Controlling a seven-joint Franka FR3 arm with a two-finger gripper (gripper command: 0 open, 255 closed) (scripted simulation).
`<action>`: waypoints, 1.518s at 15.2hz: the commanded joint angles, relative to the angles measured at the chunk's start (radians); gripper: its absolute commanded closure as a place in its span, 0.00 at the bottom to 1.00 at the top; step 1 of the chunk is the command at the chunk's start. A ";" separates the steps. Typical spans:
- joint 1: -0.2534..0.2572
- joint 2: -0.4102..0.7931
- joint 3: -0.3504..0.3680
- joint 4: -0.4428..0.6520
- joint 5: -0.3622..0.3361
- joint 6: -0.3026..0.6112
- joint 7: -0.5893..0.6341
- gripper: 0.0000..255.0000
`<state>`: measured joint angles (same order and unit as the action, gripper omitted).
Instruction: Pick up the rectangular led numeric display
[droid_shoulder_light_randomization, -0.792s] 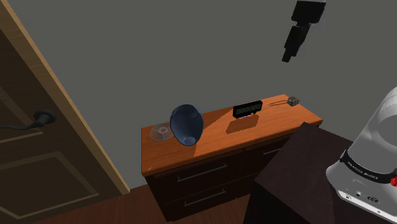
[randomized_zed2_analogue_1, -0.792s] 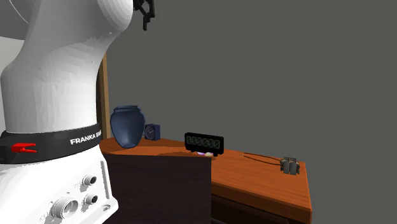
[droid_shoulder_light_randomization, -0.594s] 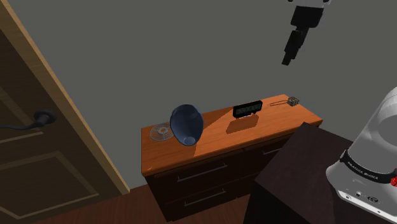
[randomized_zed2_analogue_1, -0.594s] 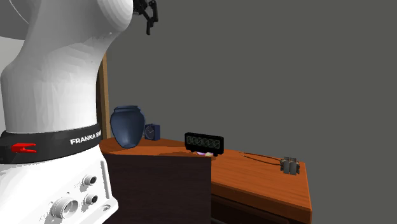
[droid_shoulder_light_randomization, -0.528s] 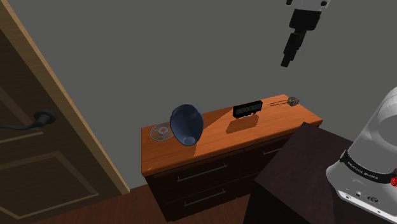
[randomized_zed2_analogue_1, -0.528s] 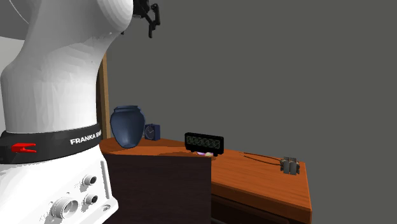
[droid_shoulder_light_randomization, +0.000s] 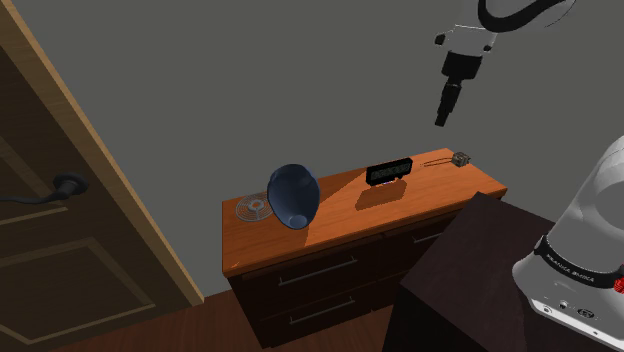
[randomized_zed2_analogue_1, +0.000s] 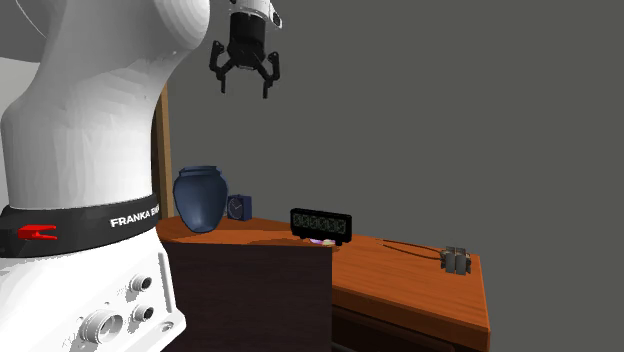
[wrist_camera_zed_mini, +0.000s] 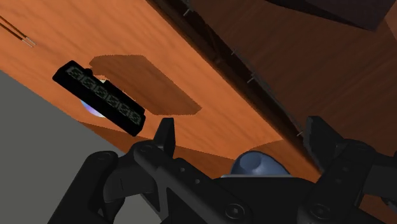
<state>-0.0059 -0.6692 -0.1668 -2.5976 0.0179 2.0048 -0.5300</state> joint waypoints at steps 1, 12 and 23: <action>0.004 0.060 -0.043 -0.014 -0.014 0.073 -0.082 0.00; 0.098 0.499 -0.251 0.080 0.081 0.392 -0.556 0.00; 0.047 1.012 -0.215 0.386 0.437 0.504 -1.112 0.00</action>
<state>0.0602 0.2928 -0.3970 -2.2425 0.4219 2.4983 -1.5853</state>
